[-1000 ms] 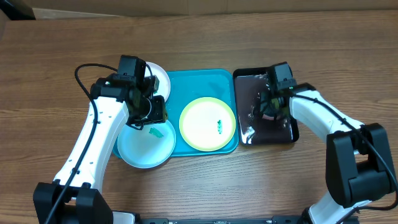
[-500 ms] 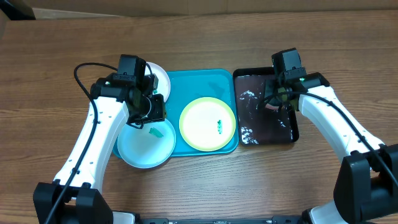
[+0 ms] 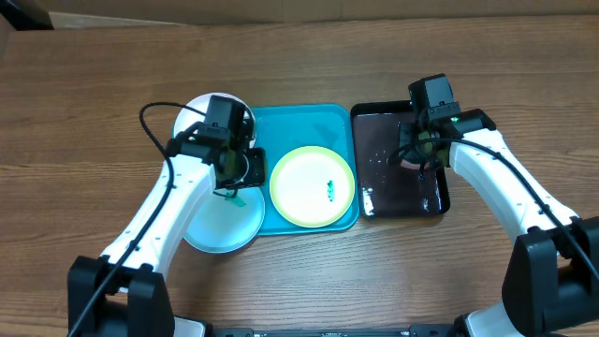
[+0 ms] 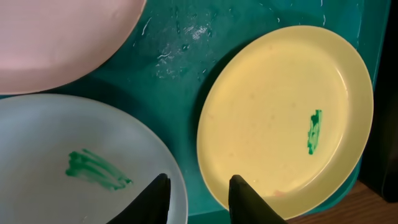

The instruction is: Clean dirty plates on tray and stack at the side

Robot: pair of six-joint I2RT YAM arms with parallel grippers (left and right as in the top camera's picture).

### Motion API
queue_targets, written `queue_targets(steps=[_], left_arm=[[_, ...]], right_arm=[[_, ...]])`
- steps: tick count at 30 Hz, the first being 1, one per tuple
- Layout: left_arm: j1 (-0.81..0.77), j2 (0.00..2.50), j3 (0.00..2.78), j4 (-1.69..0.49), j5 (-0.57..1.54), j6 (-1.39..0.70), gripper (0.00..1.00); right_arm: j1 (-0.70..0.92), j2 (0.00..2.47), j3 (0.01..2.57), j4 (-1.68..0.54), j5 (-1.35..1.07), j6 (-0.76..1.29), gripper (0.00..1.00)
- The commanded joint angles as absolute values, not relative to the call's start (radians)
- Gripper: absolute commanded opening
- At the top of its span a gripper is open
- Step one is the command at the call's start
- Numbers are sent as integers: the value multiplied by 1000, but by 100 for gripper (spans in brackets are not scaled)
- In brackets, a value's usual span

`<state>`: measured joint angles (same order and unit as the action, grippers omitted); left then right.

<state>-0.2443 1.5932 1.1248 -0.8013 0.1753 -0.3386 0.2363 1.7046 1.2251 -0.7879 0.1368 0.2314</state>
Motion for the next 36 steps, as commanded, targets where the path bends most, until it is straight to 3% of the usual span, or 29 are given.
queue_targets(steps=[1, 10, 14, 17, 23, 36], left_arm=[[-279, 1637, 1113, -790, 67, -379, 33], [-335, 1796, 1113, -713, 79, -381, 31], [-335, 1819, 1113, -700, 97, -371, 21], [-334, 1826, 1113, -700, 77, -371, 20], [-332, 1825, 1114, -669, 11, -371, 4], [-286, 1825, 1121, -653, 19, -473, 6]], right_arm=[[234, 1696, 1244, -792, 138, 229, 4], [234, 1696, 1244, -799, 138, 229, 4], [234, 1696, 1244, -799, 138, 229, 4], [234, 1696, 1244, -800, 138, 229, 4], [234, 1696, 1244, -799, 137, 229, 4], [235, 1696, 1244, -825, 108, 229, 4]])
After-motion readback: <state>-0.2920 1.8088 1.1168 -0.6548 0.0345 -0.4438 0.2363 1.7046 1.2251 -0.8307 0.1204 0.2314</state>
